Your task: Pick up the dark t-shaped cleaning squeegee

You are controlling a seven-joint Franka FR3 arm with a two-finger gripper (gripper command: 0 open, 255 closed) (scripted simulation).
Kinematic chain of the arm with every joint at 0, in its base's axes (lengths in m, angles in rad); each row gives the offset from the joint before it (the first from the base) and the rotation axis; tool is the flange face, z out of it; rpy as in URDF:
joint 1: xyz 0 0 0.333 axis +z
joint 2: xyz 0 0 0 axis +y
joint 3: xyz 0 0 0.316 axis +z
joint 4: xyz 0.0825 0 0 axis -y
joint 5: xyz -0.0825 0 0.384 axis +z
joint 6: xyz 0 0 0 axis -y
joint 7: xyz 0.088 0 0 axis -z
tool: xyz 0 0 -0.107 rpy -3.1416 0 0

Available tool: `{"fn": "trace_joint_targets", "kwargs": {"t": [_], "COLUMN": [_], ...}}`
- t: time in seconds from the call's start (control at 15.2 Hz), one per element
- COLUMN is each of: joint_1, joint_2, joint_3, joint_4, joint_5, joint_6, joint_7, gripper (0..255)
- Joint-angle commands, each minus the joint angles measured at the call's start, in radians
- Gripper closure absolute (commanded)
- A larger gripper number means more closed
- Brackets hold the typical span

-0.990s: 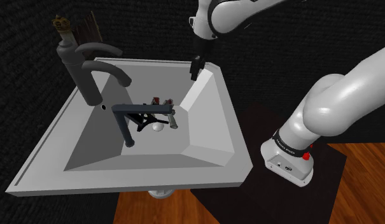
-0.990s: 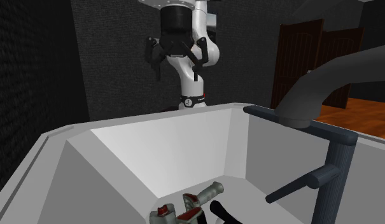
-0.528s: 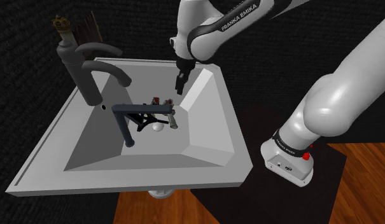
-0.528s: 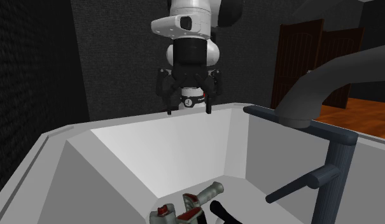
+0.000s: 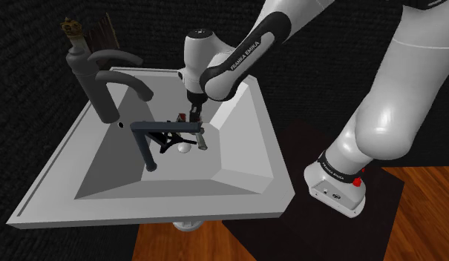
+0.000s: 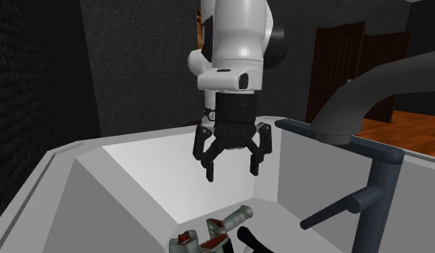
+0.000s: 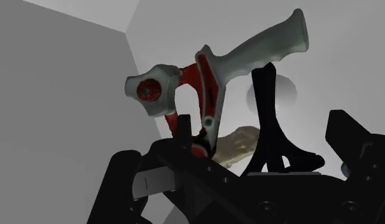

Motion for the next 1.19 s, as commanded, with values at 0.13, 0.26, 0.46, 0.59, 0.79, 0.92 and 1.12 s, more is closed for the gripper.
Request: {"fn": "trace_joint_targets", "kwargs": {"t": [0.13, 0.26, 0.46, 0.59, 0.79, 0.92, 1.12], "joint_1": [0.052, 0.080, 0.105, 0.112, 0.123, 0.128, 0.118], "joint_2": [0.154, 0.228, 0.294, 0.319, 0.355, 0.375, 0.363], "joint_3": [-0.016, -0.028, -0.042, -0.051, -0.065, -0.072, -0.068], "joint_4": [0.095, 0.148, 0.192, 0.198, 0.209, 0.215, 0.208], "joint_5": [-0.087, -0.124, -0.152, -0.161, -0.174, -0.181, -0.178], "joint_6": [0.050, 0.067, 0.087, 0.105, 0.131, 0.145, 0.140], "joint_7": [0.029, 0.038, 0.045, 0.053, 0.064, 0.070, 0.062], "gripper": [0, 0, 0, 0, 0, 0, 255]}}
